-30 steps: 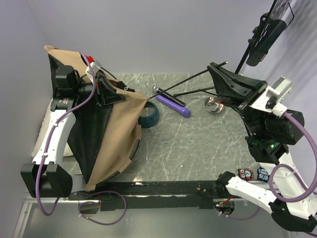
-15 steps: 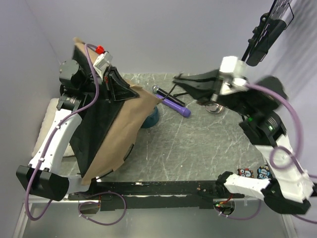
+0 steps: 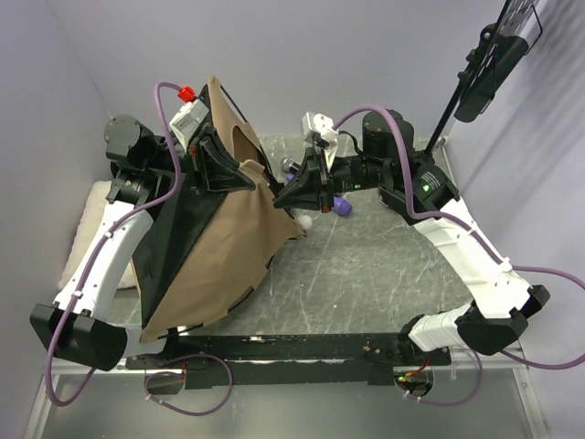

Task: Set up the pet tent

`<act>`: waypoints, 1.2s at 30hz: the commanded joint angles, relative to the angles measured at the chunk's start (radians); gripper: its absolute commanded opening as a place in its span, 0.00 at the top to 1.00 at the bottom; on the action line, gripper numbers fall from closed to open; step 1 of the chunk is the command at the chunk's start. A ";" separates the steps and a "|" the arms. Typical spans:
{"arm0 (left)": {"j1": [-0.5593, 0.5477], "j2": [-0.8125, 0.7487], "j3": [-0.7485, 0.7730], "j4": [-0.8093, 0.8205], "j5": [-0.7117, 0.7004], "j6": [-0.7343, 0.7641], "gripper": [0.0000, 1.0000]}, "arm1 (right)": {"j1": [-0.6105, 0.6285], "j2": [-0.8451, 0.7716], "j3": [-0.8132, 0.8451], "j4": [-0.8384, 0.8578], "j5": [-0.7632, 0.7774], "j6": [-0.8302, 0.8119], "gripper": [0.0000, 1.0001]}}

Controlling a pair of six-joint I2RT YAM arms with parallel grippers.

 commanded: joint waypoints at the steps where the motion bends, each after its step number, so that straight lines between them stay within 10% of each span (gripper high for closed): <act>1: 0.004 -0.051 0.046 0.108 -0.020 0.011 0.99 | 0.000 0.047 0.001 -0.232 -0.083 0.066 1.00; 36: -0.036 -0.180 0.083 -0.210 0.094 0.441 0.99 | -0.069 0.101 -0.088 -0.203 -0.217 0.167 1.00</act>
